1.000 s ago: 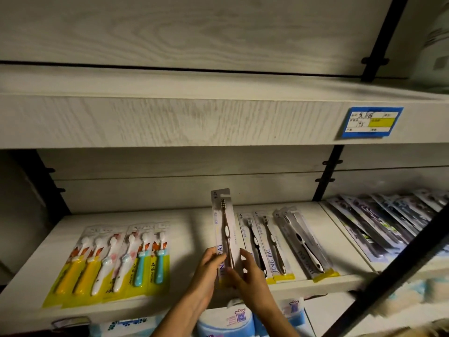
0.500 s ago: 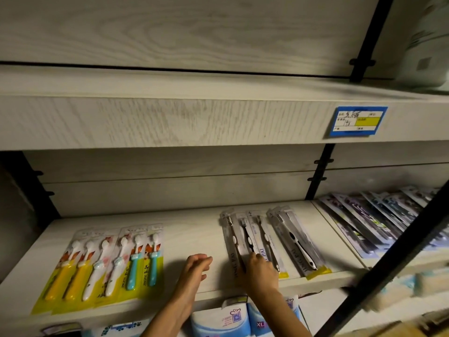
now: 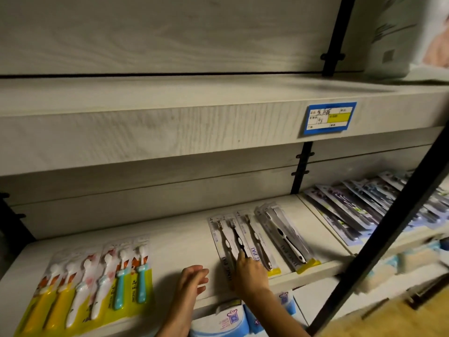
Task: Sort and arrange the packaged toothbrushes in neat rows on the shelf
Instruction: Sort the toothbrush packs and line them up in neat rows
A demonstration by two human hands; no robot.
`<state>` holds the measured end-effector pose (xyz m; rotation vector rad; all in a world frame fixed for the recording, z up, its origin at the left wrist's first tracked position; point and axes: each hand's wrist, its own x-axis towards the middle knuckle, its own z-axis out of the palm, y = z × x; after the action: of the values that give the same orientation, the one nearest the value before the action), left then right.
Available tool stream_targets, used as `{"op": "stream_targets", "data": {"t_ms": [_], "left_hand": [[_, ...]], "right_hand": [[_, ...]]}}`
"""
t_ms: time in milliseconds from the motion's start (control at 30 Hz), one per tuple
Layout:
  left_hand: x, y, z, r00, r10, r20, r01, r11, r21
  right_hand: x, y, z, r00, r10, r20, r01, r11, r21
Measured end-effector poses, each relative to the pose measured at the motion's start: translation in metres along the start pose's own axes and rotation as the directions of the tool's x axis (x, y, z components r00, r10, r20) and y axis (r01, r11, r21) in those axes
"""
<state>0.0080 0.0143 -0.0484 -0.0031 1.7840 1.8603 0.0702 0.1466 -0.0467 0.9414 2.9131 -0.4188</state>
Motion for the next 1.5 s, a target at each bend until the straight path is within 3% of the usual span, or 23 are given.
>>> {"op": "stream_targets", "data": {"t_ms": [200, 367, 500, 633, 767, 833, 1000, 1133, 1267, 1367, 1500], "left_hand": [[-0.008, -0.001, 0.034, 0.989, 0.119, 0.093, -0.137, 0.966, 0.218], [0.003, -0.007, 0.082, 0.972, 0.173, 0.161, -0.232, 0.834, 0.500], [0.014, -0.009, 0.130, 0.952, 0.273, 0.136, -0.275, 0.574, 0.771], [0.024, -0.009, 0.170, 0.936, 0.352, 0.023, -0.110, 0.230, 0.967], [0.030, -0.013, 0.194, 0.956, 0.289, -0.057, 0.090, -0.103, 0.991], [0.029, -0.015, 0.199, 0.970, 0.232, -0.072, 0.115, -0.179, 0.977], [0.028, -0.015, 0.207, 0.966, 0.255, -0.050, 0.091, -0.150, 0.984], [0.023, -0.005, 0.203, 0.908, 0.417, -0.032, 0.020, 0.033, 0.999], [-0.006, 0.008, 0.206, 0.783, 0.619, 0.064, -0.256, 0.226, 0.940], [-0.031, 0.008, 0.224, 0.758, 0.632, 0.160, -0.418, 0.282, 0.863], [-0.047, -0.005, 0.245, 0.791, 0.559, 0.249, -0.478, 0.310, 0.822]], "right_hand": [[-0.011, 0.044, -0.024, 0.991, 0.016, -0.133, 0.017, 0.971, 0.240], [-0.011, 0.097, -0.049, 0.987, 0.006, -0.162, 0.089, 0.817, 0.569], [-0.010, 0.130, -0.070, 0.993, -0.052, -0.109, 0.115, 0.680, 0.725], [-0.009, 0.159, -0.087, 0.986, -0.144, -0.082, 0.153, 0.602, 0.783], [-0.006, 0.178, -0.091, 0.982, -0.182, -0.052, 0.148, 0.562, 0.814], [-0.008, 0.179, -0.091, 0.977, -0.212, -0.037, 0.154, 0.566, 0.810], [-0.008, 0.182, -0.090, 0.973, -0.229, -0.025, 0.155, 0.570, 0.807], [-0.011, 0.193, -0.099, 0.979, -0.198, -0.050, 0.146, 0.509, 0.848], [-0.004, 0.202, -0.103, 0.991, -0.130, 0.028, 0.032, 0.431, 0.902], [-0.002, 0.196, -0.104, 0.963, -0.199, 0.184, -0.125, 0.275, 0.953], [0.000, 0.196, -0.105, 0.976, -0.185, 0.114, -0.047, 0.334, 0.941]]}}
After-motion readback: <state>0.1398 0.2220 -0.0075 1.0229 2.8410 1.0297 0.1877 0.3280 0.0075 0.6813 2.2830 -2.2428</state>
